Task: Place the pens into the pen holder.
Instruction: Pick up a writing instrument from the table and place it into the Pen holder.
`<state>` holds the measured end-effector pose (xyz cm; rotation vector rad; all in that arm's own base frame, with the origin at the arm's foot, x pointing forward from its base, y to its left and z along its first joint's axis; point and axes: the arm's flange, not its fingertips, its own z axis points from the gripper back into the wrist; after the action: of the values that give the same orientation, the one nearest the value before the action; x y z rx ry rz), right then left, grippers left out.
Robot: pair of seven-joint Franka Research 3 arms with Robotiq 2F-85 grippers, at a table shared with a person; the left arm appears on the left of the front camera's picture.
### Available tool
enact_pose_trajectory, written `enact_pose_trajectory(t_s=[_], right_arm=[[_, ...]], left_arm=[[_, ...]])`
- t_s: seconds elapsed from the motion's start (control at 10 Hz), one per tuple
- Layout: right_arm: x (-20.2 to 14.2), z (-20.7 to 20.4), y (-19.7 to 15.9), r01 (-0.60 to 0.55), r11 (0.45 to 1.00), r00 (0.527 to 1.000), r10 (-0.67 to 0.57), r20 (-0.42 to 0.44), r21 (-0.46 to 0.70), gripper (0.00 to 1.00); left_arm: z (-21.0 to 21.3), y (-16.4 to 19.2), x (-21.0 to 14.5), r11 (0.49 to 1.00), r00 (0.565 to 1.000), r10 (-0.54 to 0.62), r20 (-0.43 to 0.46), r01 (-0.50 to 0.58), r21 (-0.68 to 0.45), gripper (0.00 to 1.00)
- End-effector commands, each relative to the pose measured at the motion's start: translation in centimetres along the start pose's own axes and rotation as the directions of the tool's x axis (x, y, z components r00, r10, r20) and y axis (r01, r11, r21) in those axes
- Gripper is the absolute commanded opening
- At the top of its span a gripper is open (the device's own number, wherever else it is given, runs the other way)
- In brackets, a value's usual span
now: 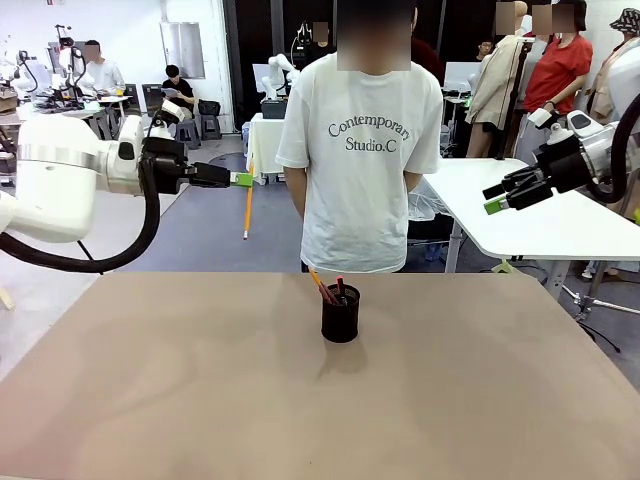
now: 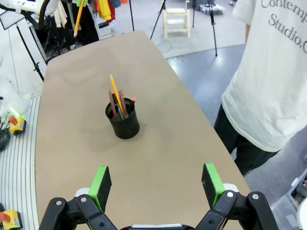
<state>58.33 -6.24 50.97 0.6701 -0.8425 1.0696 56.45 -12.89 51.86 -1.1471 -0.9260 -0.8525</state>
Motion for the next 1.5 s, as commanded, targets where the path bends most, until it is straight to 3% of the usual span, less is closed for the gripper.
enact_pose_trajectory(t_s=[0.0,0.2,0.3,0.5,0.6,0.8,0.9,1.0,1.4], right_arm=[[0.3,0.0,0.0,-0.004,1.000,1.000,0.004,0.000,-0.003,1.00],[0.3,0.0,0.0,-0.004,1.000,1.000,0.004,0.000,-0.003,1.00],[0.3,0.0,0.0,-0.004,1.000,1.000,0.004,0.000,-0.003,1.00],[0.3,0.0,0.0,-0.004,1.000,1.000,0.004,0.000,-0.003,1.00],[0.3,0.0,0.0,-0.004,1.000,1.000,0.004,0.000,-0.003,1.00],[0.3,0.0,0.0,-0.004,1.000,1.000,0.004,0.000,-0.003,1.00],[0.3,0.0,0.0,-0.004,1.000,1.000,0.004,0.000,-0.003,1.00],[0.3,0.0,0.0,-0.004,1.000,1.000,0.004,0.000,-0.003,1.00],[0.3,0.0,0.0,-0.004,1.000,1.000,0.004,0.000,-0.003,1.00]], left_arm=[[0.7,0.2,0.2,1.000,1.000,0.027,0.000,-0.027,0.015,0.00],[0.4,0.2,0.0,1.000,1.000,0.006,0.002,-0.006,0.007,0.00],[-3.3,-0.1,-0.3,0.993,0.994,-0.103,0.025,0.104,-0.048,0.00],[-8.9,0.3,-0.5,0.969,0.974,-0.214,0.079,0.222,-0.105,0.00],[-11.1,0.4,-1.1,0.961,0.973,-0.216,0.079,0.226,-0.161,0.00],[-15.7,1.5,-2.1,0.931,0.904,-0.341,0.258,0.363,-0.045,0.00],[-17.2,1.9,-2.7,0.914,0.876,-0.390,0.284,0.405,0.005,0.00],[-18.0,2.2,-3.2,0.903,0.864,-0.411,0.291,0.429,0.004,0.00],[-18.9,3.5,-4.9,0.903,0.881,-0.406,0.245,0.427,-0.042,0.00]])
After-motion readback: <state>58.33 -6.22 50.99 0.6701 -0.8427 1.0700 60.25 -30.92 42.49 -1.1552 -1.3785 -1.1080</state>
